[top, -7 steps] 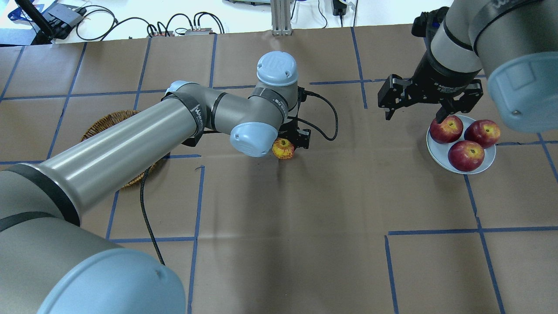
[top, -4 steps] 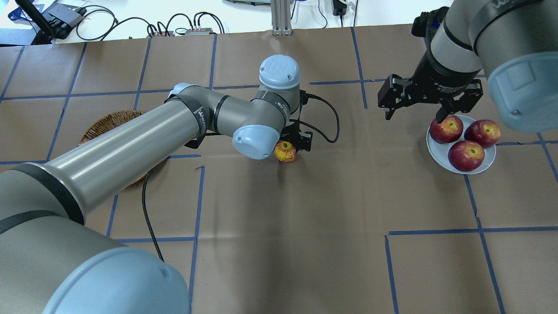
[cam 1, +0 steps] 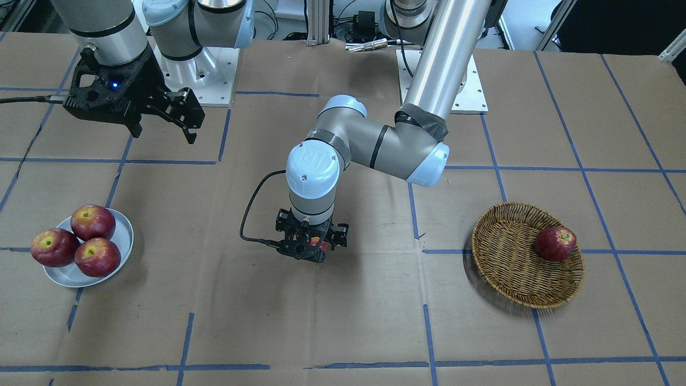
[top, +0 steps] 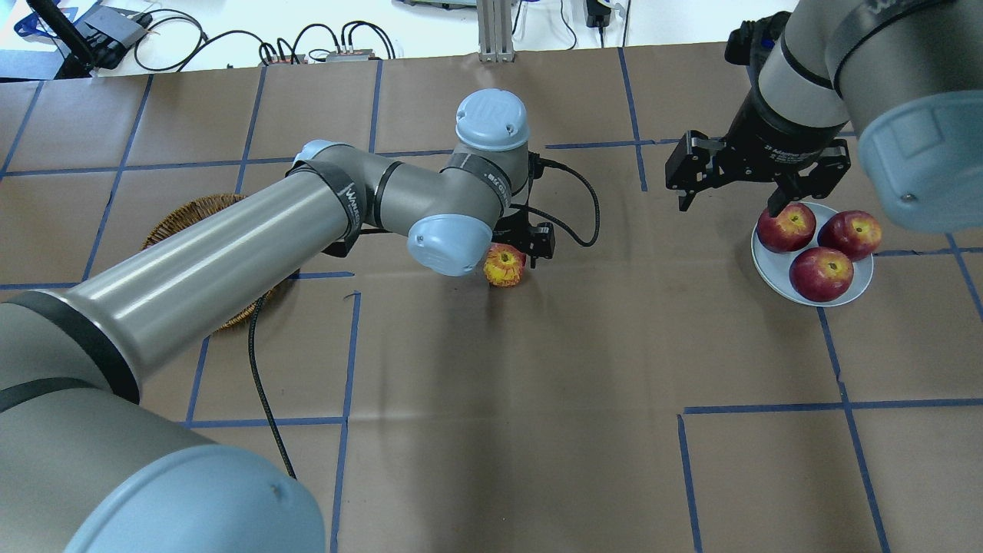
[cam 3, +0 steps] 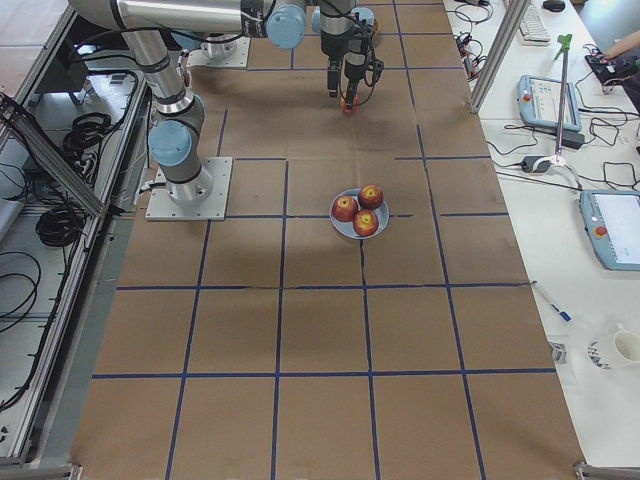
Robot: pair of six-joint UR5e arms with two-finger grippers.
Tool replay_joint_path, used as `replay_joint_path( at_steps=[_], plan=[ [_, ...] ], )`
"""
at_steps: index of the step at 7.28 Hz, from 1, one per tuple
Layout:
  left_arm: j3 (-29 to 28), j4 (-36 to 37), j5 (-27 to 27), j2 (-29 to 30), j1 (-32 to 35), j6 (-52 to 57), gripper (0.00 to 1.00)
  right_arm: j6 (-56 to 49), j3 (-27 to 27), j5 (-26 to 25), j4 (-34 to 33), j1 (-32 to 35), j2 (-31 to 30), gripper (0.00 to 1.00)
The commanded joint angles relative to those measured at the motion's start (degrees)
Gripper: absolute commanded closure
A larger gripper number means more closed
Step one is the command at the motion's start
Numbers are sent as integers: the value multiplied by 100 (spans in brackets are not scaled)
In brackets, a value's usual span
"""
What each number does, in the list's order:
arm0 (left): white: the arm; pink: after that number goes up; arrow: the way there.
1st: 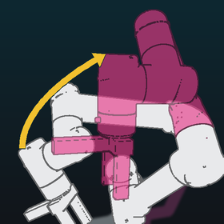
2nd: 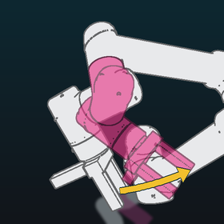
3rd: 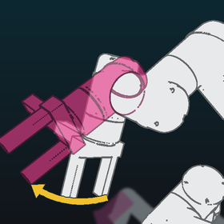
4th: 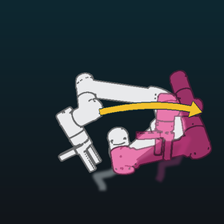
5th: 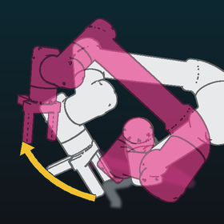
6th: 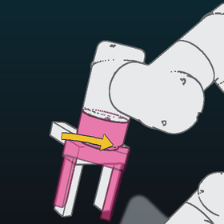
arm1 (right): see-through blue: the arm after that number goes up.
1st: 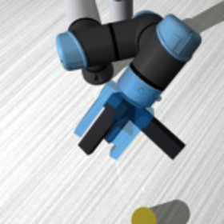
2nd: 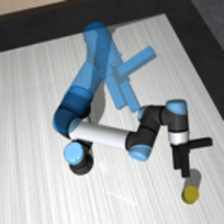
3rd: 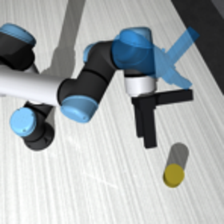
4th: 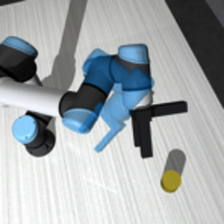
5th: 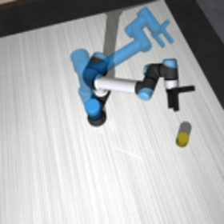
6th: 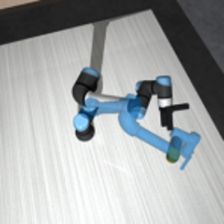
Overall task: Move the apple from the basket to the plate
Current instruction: 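Open the left gripper to set the apple down and raise it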
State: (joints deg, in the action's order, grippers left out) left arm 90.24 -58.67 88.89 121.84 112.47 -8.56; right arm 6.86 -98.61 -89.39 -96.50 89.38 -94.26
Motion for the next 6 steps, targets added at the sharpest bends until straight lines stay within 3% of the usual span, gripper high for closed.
replay_joint_path(
  at_steps=[1, 3, 4, 6],
  plan=[
    [-704, -1434, 75, -518, -128, 116, 1, 0, 0, -9, 0, 0, 4, 0],
    [-1942, -3639, 76, -1045, -636, 352, 1, 0, 0, -9, 0, 0, 4, 0],
    [-2296, -4626, 85, -1414, -961, 938, 1, 0, 17, -9, -17, 0, 4, 0],
    [-2317, -5599, 85, -2117, -1559, 1748, 1, 104, 70, 0, -148, 26, 39, 0]
  ],
)
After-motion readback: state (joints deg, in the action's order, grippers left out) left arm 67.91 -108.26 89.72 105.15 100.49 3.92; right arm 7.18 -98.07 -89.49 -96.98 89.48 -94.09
